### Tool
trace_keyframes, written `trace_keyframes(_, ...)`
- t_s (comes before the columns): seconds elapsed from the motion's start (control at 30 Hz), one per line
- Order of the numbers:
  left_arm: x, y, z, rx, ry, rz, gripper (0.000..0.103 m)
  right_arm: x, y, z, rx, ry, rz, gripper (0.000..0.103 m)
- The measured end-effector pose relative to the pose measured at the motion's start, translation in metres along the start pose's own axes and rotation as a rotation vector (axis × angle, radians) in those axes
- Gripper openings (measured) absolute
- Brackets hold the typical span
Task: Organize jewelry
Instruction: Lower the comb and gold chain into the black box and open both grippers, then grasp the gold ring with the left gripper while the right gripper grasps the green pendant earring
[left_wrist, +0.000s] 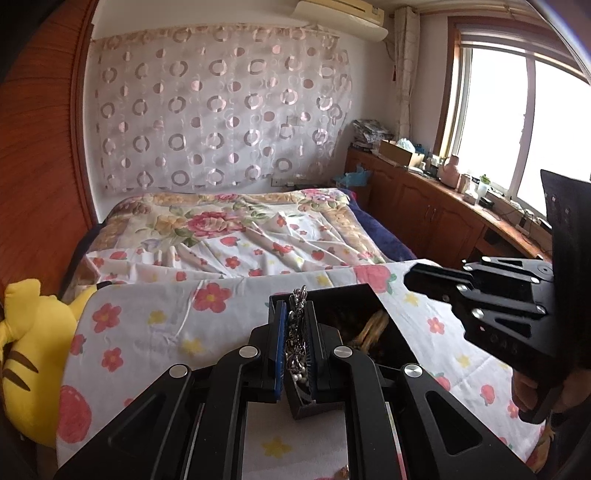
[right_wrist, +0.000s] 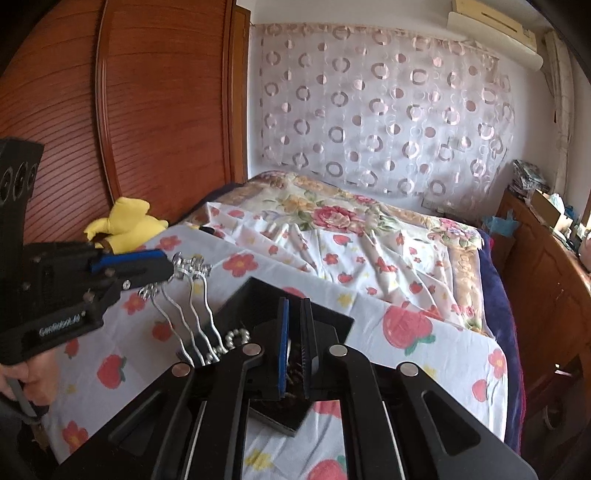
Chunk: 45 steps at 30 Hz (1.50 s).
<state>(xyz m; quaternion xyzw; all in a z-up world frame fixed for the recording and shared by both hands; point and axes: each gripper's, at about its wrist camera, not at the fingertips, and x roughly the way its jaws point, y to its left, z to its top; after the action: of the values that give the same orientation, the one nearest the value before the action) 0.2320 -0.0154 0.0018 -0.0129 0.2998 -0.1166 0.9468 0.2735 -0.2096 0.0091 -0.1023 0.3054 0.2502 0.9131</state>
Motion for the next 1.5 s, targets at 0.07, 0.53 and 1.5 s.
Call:
trace_keyframes(0.07, 0.007, -0.002, 0.002, 0.004, 0.008, 0.004, 0.008, -0.003, -0.005, -0.004, 0.013, 0.0, 0.002, 0.024)
trace_keyframes(0.53, 0.065, -0.012, 0.013, -0.004, 0.067, 0.021, 0.008, -0.03, -0.03, -0.04, 0.042, -0.011, 0.013, 0.028)
trace_keyframes(1.5, -0.025, -0.01, -0.087, 0.105, 0.073, 0.022, 0.074, -0.037, 0.033, -0.163, -0.019, 0.209, 0.171, 0.032)
